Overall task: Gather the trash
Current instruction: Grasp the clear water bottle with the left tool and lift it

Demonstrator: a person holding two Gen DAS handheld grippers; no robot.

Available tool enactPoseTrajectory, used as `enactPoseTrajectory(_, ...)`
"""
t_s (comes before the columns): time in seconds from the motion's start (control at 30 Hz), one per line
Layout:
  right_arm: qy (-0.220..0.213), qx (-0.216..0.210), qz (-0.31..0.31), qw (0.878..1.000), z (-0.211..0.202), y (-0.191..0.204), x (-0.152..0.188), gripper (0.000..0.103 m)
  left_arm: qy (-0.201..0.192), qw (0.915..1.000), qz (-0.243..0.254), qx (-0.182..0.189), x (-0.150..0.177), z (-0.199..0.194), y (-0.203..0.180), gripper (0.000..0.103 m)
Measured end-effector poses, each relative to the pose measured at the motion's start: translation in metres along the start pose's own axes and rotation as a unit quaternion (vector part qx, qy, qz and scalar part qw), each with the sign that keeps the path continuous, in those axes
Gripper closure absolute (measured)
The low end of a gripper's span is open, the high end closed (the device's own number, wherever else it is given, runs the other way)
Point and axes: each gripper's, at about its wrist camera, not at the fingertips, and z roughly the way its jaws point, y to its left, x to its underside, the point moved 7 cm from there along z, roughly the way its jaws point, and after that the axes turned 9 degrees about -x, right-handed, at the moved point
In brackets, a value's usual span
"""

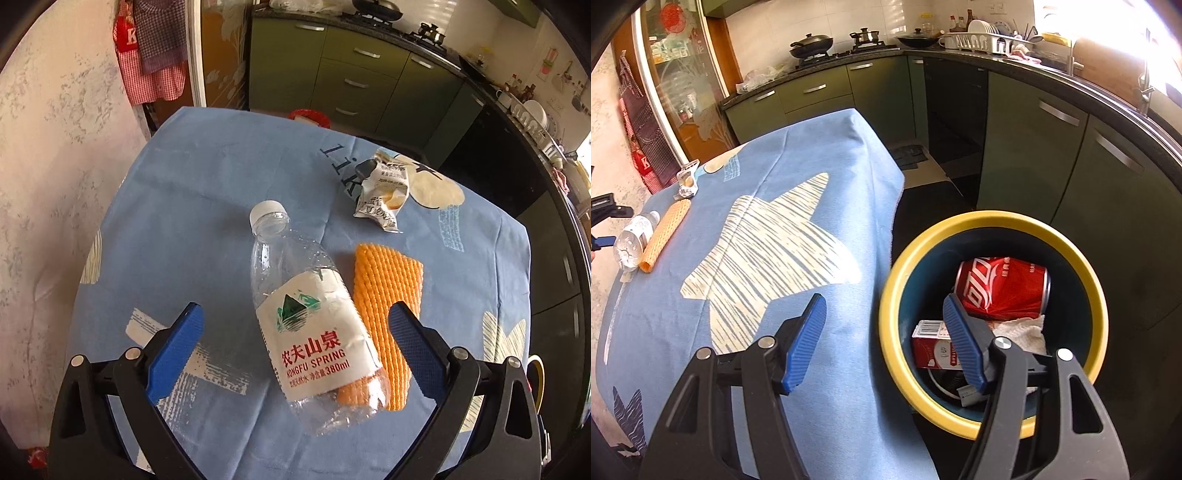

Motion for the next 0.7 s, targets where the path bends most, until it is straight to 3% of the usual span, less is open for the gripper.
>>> enactPoseTrajectory(0.2, 0.006, -0.006, -0.003, 1.0, 0.007, 0.004, 0.001, 0.04, 0.035, 0.9993, -0.014, -0.001, -0.006, 0.028, 0.002, 0.006)
enactPoseTrajectory(0.37, 0.011, -0.008, -0.004, 1.0, 0.01, 0.005, 0.002, 0.04, 0.077, 0.9969, -0.003, 0.015, 0.004, 0.042, -0.005, 0.02)
enactPoseTrajectory(0.5, 0.012, -0.009, -0.005, 1.0, 0.01, 0.004, 0.002, 0.04, 0.106, 0.9939, 0.006, 0.029, 0.017, 0.049, -0.004, 0.04)
enactPoseTrajectory(0.7, 0.014, -0.01, -0.004, 1.0, 0.01, 0.004, 0.005, 0.04, 0.105, 0.9929, 0.034, 0.045, 0.028, 0.038, 0.008, 0.042)
